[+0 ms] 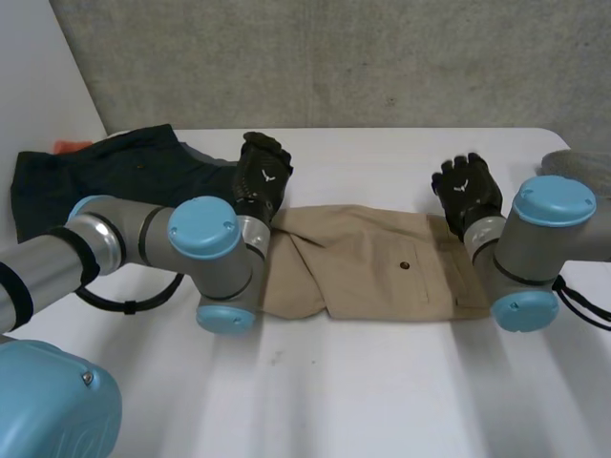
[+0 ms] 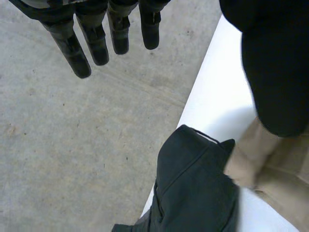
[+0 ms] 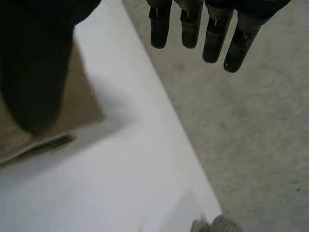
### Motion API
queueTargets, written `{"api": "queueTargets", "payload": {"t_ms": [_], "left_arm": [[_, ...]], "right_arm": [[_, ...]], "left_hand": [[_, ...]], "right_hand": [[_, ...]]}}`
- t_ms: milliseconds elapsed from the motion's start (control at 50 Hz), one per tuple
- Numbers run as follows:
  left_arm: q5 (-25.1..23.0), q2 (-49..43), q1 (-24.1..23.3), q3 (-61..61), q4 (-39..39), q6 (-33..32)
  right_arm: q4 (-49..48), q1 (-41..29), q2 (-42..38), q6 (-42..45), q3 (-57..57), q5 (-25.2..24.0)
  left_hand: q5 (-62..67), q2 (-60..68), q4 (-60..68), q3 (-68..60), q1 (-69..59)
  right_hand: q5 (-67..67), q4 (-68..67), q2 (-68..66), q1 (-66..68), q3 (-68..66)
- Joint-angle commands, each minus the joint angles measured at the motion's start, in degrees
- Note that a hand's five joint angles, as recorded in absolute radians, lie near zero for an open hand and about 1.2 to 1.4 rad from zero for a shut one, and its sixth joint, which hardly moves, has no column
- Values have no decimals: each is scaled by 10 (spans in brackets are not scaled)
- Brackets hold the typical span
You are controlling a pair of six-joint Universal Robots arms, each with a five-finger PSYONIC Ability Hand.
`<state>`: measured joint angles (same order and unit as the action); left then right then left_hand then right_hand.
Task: Fold the laundry.
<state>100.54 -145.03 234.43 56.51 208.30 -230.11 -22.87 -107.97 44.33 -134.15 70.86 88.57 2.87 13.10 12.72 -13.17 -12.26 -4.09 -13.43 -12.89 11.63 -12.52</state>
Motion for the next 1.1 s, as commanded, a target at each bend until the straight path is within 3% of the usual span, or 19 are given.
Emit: {"api": "queueTargets", "payload": {"t_ms": [20, 140, 240, 380, 520, 560, 600, 740, 820, 980, 1060, 1100], "left_arm": [[33, 91, -6, 71, -1, 11], [33, 177, -7, 170, -5, 47], [29, 229, -7, 240, -9, 101], [26, 244, -12, 280, -10, 128], [26, 242, -17, 281, -10, 129], [26, 241, -18, 282, -10, 129], [26, 241, -18, 282, -10, 129], [26, 248, -18, 287, -10, 129], [26, 261, -16, 287, -10, 129], [26, 297, -12, 313, -10, 132], [26, 305, -12, 325, -10, 132], [26, 309, -12, 329, -10, 132]], "right_arm": [[-2, 2, 123, -46, 73, -1], [144, 8, 217, -109, 149, -10], [247, 47, 236, -175, 195, -40], [225, 86, 230, -189, 253, -119], [180, 84, 162, -190, 247, -121], [172, 84, 154, -188, 243, -118], [165, 85, 154, -189, 242, -117], [136, 110, 208, -188, 262, -113], [137, 157, 255, -169, 272, -118], [153, 210, 277, -5, 267, -116], [144, 159, 291, 63, 256, -125], [127, 85, 297, 71, 235, -133]], "left_hand": [[-29, -31, -27, 32, 23], [-29, -31, -27, 32, 23], [-29, -31, -27, 32, 23], [-29, -31, -27, 32, 23], [-29, -31, -27, 32, 23], [-29, -31, -27, 32, 23], [-29, -31, -27, 32, 23], [-29, -31, -27, 32, 23], [-29, -31, -27, 32, 23], [-29, -31, -27, 32, 23], [-29, -31, -27, 32, 23], [-29, -31, -27, 32, 23]], "right_hand": [[41, 34, 29, -16, 25], [41, 34, 29, -16, 25], [41, 34, 29, -16, 25], [-94, -101, -106, 119, -110], [-138, -145, -150, 163, -154], [-304, -310, -316, 328, -319], [-657, -664, -669, 682, -673], [-659, -666, -671, 684, -675], [-659, -666, -671, 684, -675], [-659, -666, -671, 684, -675], [-659, -666, -671, 684, -675], [-659, -666, -671, 684, -675]]}}
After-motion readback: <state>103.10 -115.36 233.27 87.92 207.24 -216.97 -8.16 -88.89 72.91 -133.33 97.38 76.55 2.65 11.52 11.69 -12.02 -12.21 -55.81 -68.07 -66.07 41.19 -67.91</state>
